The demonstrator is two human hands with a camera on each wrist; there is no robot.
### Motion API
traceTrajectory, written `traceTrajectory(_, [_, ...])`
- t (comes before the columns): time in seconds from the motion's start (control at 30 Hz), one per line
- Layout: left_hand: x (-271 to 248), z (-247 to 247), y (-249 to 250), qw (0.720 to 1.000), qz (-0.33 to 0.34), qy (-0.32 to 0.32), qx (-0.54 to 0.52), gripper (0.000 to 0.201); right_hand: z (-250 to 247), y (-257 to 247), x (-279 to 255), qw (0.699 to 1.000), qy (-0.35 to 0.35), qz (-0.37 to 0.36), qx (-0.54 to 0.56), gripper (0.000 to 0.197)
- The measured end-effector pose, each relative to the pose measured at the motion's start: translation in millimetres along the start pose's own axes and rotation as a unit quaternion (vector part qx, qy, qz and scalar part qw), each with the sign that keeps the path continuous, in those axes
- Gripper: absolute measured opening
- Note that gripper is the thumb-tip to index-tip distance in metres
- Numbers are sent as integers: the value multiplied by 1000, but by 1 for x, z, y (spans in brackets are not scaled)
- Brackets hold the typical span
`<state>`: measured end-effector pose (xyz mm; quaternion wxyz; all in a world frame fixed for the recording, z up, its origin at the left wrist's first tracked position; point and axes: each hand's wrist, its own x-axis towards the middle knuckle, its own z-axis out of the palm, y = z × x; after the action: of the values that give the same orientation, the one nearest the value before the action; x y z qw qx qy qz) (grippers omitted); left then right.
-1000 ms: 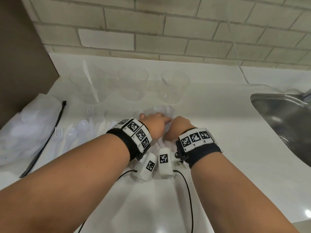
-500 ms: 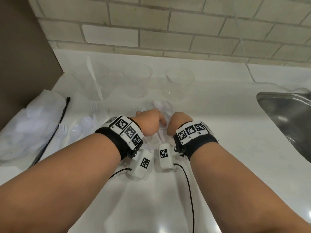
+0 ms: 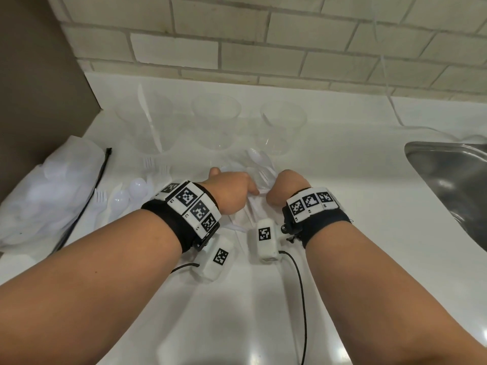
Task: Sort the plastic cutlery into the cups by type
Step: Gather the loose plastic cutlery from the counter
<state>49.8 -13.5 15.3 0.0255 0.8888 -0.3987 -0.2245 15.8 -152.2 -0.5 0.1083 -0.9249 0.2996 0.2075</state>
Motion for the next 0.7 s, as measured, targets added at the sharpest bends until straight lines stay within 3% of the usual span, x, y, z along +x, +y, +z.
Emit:
traceTrajectory(0.17, [6, 5, -6, 999, -21, -17, 24, 72, -5, 21, -3, 998, -4, -16, 69, 6])
traceTrajectory(0.33, [7, 7, -6, 997, -30, -26, 73, 68, -3, 39, 1, 992, 56, -23, 106, 6])
traceTrajectory(0.43, [7, 8, -2, 997, -30, 8, 75, 65, -4, 44, -2, 985, 66, -42, 156, 12])
traceTrajectory(0.5, [6, 5, -1, 996, -35, 81, -33, 56, -9, 44, -9, 971, 62, -55, 223, 16])
traceTrajectory(0.53, [6, 4, -1, 982, -37, 137, -127, 46, -12, 42, -14, 959, 64, -62, 268, 17])
traceTrajectory(0.6, [6, -1, -2, 917, -54, 212, -333, 30, -21, 34, -23, 921, 80, -88, 372, 22])
traceTrajectory(0.63, [6, -4, -1, 866, -67, 211, -448, 30, -26, 28, -28, 896, 89, -105, 422, 23])
traceTrajectory(0.7, [3, -7, 2, 717, -96, 149, -674, 39, -39, 13, -35, 842, 94, -149, 510, 21])
